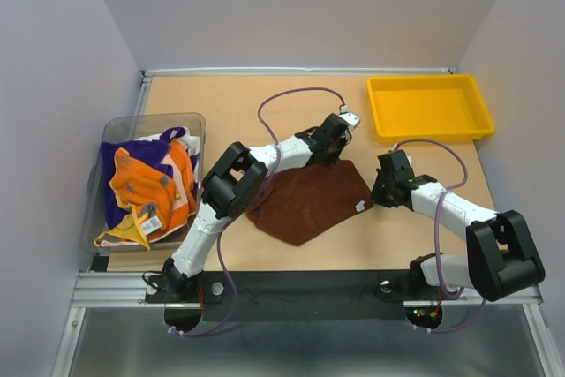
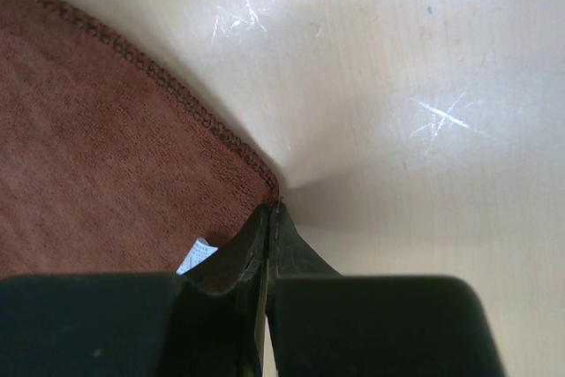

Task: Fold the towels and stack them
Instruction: Flatten out the crumpled towel

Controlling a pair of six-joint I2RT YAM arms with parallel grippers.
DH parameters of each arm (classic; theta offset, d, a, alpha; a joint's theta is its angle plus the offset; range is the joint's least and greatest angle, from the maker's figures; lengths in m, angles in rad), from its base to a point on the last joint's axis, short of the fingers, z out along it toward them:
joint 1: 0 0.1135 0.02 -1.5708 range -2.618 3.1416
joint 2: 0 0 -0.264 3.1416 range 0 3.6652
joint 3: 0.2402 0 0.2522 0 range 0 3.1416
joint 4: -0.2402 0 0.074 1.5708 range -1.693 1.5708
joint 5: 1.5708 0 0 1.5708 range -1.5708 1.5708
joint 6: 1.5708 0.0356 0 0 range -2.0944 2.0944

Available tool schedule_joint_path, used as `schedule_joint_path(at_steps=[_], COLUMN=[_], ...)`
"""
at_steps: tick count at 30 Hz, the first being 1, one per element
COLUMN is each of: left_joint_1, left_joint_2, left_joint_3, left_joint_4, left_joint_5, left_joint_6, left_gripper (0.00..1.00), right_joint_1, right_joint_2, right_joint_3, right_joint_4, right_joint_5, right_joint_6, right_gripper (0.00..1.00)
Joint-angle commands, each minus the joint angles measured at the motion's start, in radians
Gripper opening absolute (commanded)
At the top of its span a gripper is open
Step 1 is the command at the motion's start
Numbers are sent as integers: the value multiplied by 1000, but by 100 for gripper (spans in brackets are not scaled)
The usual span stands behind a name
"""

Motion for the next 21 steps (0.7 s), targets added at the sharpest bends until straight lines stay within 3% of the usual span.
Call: schedule_joint_path(at_steps=[1, 6, 14, 21], left_joint_1=[63, 167, 291, 376], left_joint_2=[-63, -236, -451, -494], left_joint_3=[-10, 25, 82, 378], left_joint_4=[-54, -65, -67, -96], left_joint_5=[-66, -64, -31, -6], left_joint_6=[-3, 5, 39, 111], left_gripper=[0, 0, 0, 0], right_joint_1=[8, 8, 6, -9], right_joint_2=[-16, 22, 175, 378], right_joint_3=[53, 203, 665, 1182], right_joint_4=[-22, -22, -13, 8], right_joint_5=[59, 136, 257, 273], right_joint_6=[-35, -94, -301, -489], right_gripper=[0, 1, 0, 0])
